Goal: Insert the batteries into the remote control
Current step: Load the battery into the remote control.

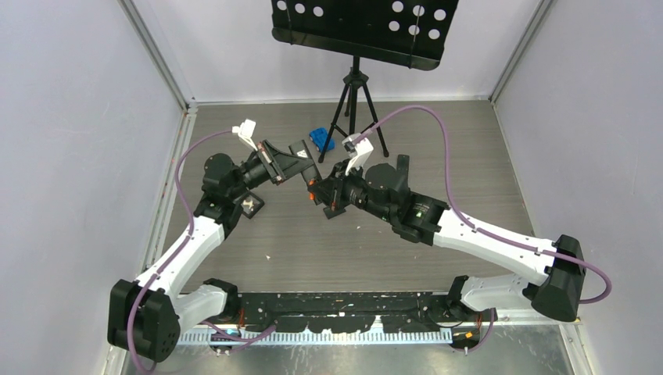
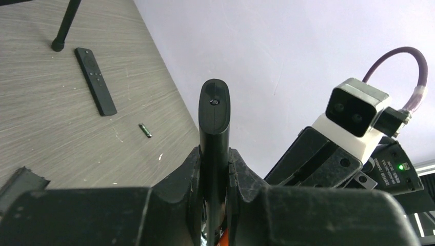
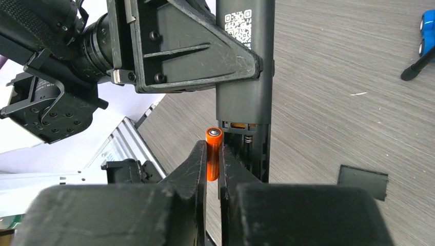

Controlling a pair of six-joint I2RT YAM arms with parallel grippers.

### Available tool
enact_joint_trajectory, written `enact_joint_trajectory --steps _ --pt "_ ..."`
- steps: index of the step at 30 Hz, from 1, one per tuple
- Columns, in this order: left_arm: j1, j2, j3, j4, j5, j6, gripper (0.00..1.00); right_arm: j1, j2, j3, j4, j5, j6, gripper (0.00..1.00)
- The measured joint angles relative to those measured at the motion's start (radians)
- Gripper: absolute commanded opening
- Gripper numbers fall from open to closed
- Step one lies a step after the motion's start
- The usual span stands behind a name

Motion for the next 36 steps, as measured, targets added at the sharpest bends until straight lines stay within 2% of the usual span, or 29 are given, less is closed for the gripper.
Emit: enact_joint_trajectory --steps 17,36 --pt "0.0 0.0 0.0 -0.004 0.02 -0.036 0.0 0.027 -0.053 0.005 -0.021 0.13 -0.081 0.0" --pt "0.0 0.007 0.0 -0.002 0.036 -0.055 0.0 0.028 -0.033 0.02 -0.095 0.039 -0.132 0.01"
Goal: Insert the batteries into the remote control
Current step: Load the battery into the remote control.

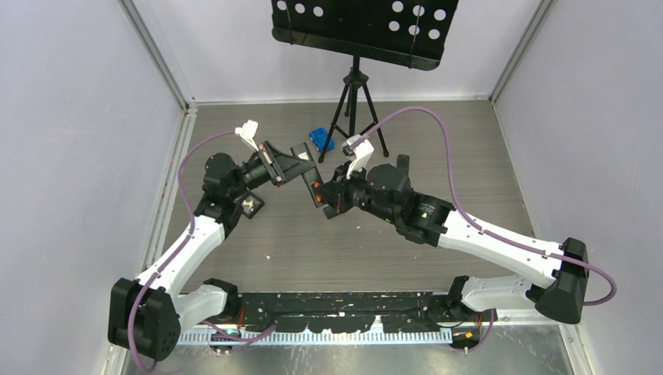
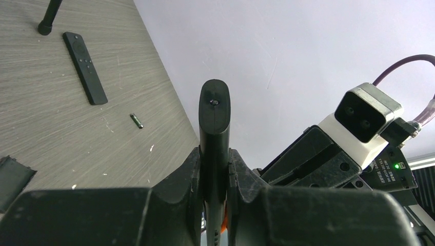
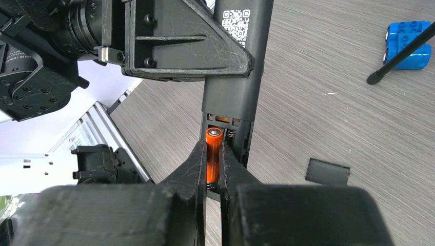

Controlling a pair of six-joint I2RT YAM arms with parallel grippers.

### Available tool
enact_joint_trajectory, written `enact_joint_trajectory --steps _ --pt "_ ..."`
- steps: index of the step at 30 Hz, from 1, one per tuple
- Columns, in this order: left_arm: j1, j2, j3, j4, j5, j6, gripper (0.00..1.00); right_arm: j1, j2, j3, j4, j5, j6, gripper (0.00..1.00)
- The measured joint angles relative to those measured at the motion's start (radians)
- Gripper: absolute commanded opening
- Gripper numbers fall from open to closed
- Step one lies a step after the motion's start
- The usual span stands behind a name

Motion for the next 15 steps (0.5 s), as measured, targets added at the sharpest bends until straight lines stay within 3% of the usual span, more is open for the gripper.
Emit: enact_joint_trajectory --steps 15 --pt "0.0 0.018 0.0 0.0 0.021 -0.048 0.0 0.002 0.013 0.029 -0.035 -0.042 -0.068 0.26"
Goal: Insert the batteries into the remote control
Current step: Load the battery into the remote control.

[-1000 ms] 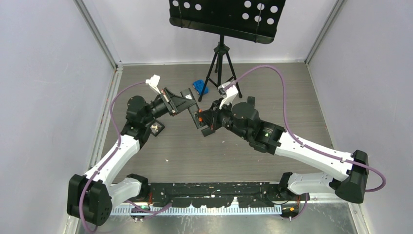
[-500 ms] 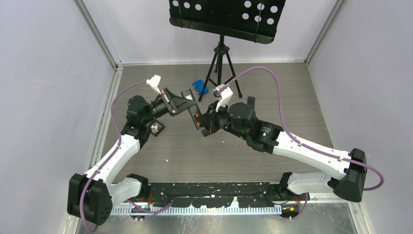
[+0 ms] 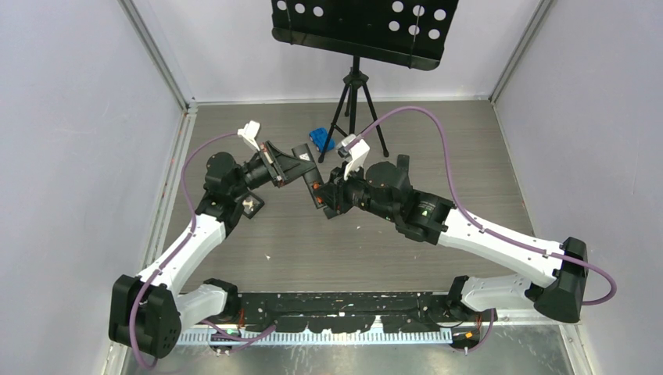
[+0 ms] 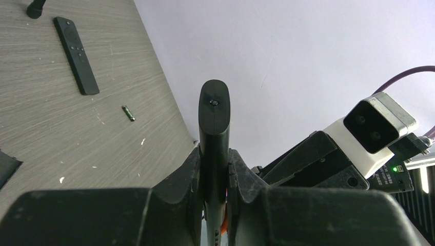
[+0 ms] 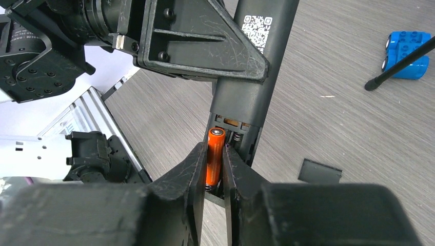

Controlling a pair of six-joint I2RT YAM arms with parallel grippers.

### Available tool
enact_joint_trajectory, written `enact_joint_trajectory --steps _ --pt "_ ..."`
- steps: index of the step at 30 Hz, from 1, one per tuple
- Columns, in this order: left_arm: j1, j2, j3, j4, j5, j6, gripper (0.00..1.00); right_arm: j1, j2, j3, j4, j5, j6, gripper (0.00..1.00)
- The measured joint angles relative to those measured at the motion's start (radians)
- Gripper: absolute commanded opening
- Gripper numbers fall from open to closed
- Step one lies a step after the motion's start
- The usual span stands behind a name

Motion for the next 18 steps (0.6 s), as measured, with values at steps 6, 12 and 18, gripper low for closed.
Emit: enact_joint_trajectory --steps 6,12,18 --pt "0.0 0.0 0.0 0.002 0.001 -0.017 0.0 0.005 0.0 0.021 -0.035 0.004 0.001 0.35" --pt "0.0 0.0 0.0 0.001 -0.002 -0.022 0.0 0.006 0.0 0.032 -0.042 0.009 0.013 0.48" --pt "0.0 0.0 0.0 0.002 -0.003 -0.022 0.0 0.007 -0.007 0.043 -0.041 0.026 0.047 0.56"
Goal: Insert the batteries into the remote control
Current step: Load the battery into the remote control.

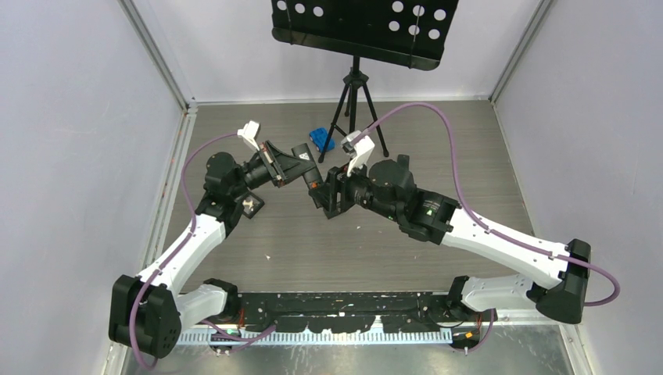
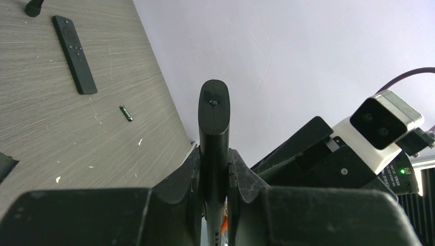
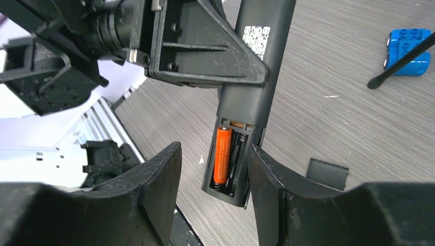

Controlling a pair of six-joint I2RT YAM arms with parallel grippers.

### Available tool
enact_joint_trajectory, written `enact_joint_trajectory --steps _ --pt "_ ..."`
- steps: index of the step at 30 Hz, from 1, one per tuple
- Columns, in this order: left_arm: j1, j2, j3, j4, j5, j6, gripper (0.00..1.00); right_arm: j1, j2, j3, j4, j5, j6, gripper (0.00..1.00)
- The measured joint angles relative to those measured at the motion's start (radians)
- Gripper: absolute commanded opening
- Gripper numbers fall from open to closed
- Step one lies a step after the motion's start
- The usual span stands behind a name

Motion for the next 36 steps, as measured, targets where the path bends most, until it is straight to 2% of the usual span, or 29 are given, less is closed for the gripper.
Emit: enact_joint_trajectory --steps 6,11,14,20,30,36 --pt "0.0 0.0 0.0 0.003 -0.017 0.003 0.0 -0.001 -0.082 -0.05 0.048 0.026 0.097 0.65" --pt "0.0 0.0 0.002 0.029 -0.062 0.006 0.0 -0.001 -0.161 -0.095 0.062 0.136 0.329 0.69" --pt "0.0 0.0 0.008 0.045 -0.09 0.008 0.0 -0.002 -0.189 -0.153 0.094 0.186 0.467 0.76" --pt "0.0 0.0 0.021 0.06 -0.141 0.007 0.0 -0.003 -0.155 -0.231 0.155 0.222 0.658 0.83" --pt "0.0 0.0 0.027 0.066 -0.177 -0.001 0.0 -0.032 -0.093 -0.245 0.307 0.22 0.839 0.84" --pt "0.0 0.003 0.027 0.071 -0.175 -0.002 0.0 -0.077 -0.031 -0.239 0.341 0.201 0.896 0.84"
